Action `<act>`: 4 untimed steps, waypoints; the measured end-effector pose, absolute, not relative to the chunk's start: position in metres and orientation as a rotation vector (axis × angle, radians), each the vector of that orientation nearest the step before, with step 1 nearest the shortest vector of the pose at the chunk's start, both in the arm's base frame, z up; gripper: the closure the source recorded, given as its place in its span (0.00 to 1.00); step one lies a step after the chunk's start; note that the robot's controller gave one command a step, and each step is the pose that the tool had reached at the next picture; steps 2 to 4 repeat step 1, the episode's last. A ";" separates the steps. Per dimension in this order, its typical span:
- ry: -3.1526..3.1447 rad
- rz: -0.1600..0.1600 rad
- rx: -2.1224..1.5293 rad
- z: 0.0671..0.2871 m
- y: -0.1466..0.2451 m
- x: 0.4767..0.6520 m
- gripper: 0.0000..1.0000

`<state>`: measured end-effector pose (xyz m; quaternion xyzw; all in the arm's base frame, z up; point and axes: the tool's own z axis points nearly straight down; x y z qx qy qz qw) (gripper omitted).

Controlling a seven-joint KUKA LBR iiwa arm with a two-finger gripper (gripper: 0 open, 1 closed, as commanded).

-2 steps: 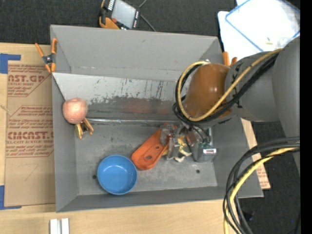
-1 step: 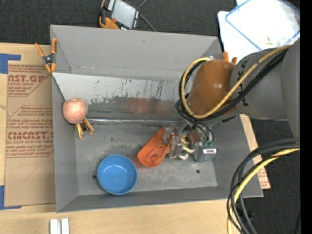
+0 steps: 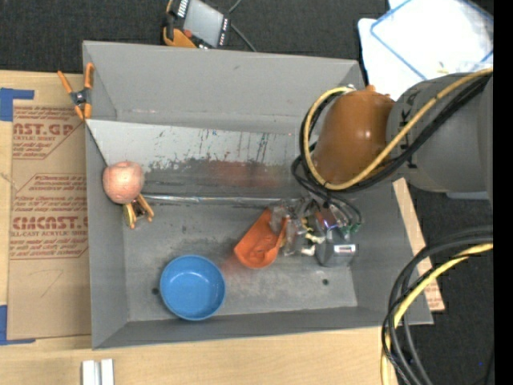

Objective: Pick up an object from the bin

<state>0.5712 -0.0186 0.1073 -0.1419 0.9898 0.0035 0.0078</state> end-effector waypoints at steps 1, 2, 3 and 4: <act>3.100 0.008 -0.426 0.179 -0.018 0.572 1.00; 3.100 0.008 -0.426 0.179 -0.018 0.572 1.00; 3.100 0.008 -0.426 0.179 -0.018 0.572 1.00; 3.100 0.008 -0.426 0.179 -0.018 0.572 1.00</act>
Offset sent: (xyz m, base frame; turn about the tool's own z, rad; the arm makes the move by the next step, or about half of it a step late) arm 0.0042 -0.0060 0.0444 -0.0423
